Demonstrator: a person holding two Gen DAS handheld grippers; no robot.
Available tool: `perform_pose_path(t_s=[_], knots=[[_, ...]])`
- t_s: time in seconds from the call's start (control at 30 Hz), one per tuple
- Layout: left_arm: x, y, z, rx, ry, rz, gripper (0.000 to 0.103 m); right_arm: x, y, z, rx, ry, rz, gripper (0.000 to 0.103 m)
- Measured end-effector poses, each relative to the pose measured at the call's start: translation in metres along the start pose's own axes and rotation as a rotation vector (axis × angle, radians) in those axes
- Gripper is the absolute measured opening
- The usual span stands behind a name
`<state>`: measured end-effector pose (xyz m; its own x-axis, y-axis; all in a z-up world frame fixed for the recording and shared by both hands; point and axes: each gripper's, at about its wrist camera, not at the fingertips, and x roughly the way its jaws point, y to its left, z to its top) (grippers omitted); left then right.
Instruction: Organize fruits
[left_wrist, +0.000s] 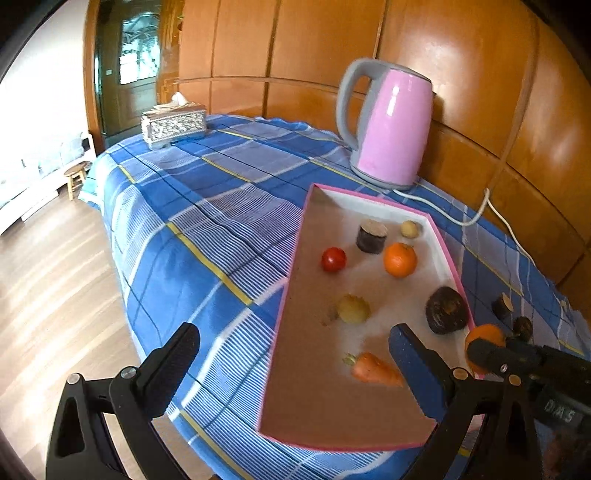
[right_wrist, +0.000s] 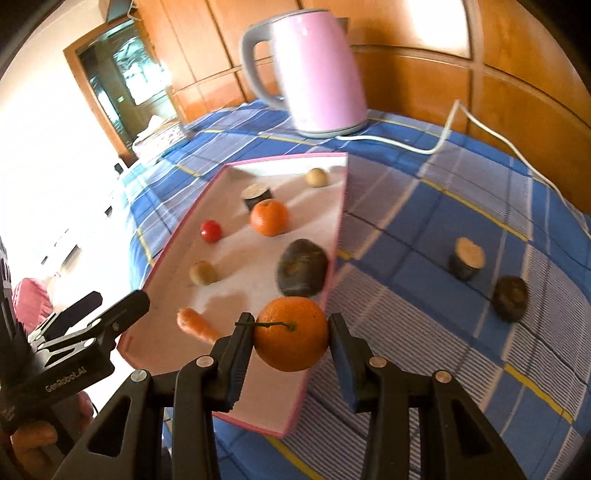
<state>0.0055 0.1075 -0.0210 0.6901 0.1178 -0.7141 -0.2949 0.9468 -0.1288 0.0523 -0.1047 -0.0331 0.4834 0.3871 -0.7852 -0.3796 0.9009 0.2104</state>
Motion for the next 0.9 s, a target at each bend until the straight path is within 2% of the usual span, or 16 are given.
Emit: perform_pose_path(t_s=[0.33, 0.6, 0.73, 0.9], knots=[[0.001, 0.004, 0.002, -0.002, -0.021, 0.018, 0.103, 0.020, 0.024, 0.008, -0.050, 0.032, 0.017, 0.041], [0.004, 0.003, 0.000, 0.000, -0.007, 0.014, 0.103, 0.032, 0.021, 0.015, -0.026, 0.047, -0.001, 0.042], [0.005, 0.002, -0.002, 0.004, -0.001, 0.008, 0.103, 0.034, 0.020, 0.017, -0.006, 0.037, -0.003, 0.050], [0.005, 0.000, -0.001, 0.009, 0.001, -0.003, 0.103, 0.030, 0.018, 0.015, 0.016, 0.023, 0.003, 0.050]])
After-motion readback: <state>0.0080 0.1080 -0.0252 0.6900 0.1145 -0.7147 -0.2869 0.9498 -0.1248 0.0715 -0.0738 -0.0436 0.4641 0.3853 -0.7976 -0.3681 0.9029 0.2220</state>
